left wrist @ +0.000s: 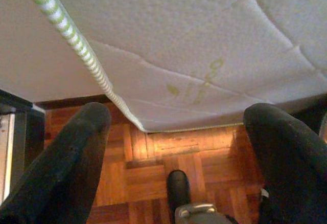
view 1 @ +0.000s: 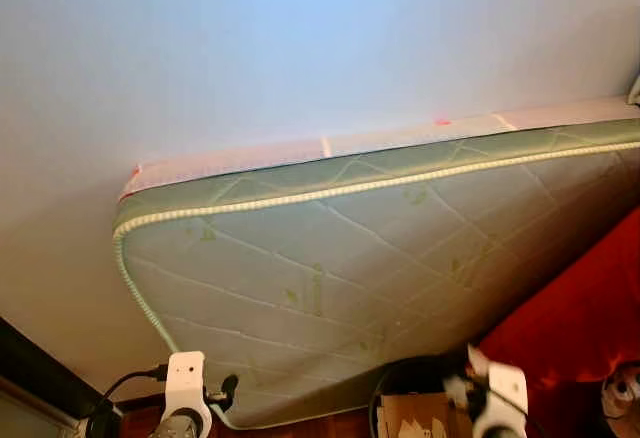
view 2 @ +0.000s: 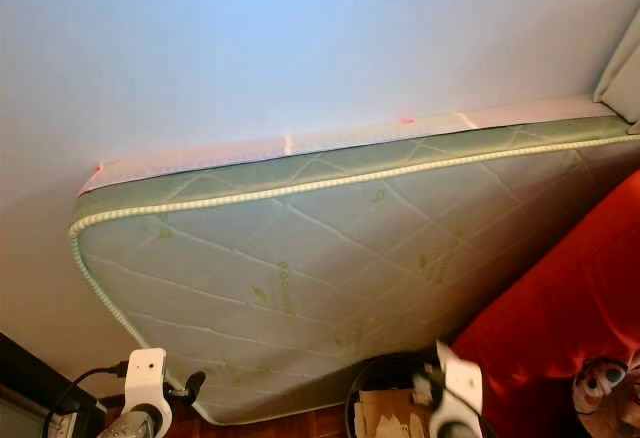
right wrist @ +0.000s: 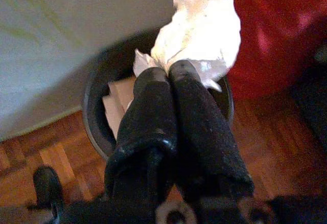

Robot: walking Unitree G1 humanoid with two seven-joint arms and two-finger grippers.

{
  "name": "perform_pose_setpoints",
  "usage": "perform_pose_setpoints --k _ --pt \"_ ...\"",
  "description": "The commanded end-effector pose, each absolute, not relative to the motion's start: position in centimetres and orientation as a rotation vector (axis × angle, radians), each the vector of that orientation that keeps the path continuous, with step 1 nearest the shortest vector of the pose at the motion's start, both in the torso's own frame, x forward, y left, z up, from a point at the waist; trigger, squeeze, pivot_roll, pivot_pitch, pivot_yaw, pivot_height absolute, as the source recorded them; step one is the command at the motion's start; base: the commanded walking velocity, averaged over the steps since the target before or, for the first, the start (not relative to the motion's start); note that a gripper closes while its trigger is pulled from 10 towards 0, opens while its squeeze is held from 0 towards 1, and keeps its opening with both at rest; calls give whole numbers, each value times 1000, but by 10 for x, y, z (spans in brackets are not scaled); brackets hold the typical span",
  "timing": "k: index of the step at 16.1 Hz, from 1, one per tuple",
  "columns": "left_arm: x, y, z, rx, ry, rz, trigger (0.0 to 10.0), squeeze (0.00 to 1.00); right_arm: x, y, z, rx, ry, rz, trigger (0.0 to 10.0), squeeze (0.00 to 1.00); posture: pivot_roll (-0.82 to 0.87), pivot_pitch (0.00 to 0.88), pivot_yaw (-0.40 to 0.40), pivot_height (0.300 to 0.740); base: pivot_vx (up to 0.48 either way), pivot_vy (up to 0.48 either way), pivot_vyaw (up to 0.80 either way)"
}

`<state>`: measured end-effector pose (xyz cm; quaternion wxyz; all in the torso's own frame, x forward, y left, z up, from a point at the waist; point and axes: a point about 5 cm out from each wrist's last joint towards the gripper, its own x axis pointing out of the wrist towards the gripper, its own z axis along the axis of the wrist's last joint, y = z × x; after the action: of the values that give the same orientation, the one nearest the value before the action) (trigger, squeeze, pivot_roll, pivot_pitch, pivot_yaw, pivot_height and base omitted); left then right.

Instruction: Clean up the room

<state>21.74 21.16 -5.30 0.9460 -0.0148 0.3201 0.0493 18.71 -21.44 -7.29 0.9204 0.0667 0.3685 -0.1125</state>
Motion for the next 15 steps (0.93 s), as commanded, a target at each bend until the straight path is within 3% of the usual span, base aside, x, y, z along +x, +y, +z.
perform_pose_setpoints --k 1,4,15 --pt "214 217 -55 0 684 103 10000 0 183 -216 -75 153 771 -254 10000 0 39 0 -7 740 0 0 0" --pt "206 219 -61 6 719 110 10000 0 171 -215 -82 163 819 -274 10000 0 33 0 -7 740 0 0 0" --pt "206 218 -61 6 722 111 10000 0 170 -215 -82 155 824 -271 10000 0 34 0 -9 740 0 0 0"
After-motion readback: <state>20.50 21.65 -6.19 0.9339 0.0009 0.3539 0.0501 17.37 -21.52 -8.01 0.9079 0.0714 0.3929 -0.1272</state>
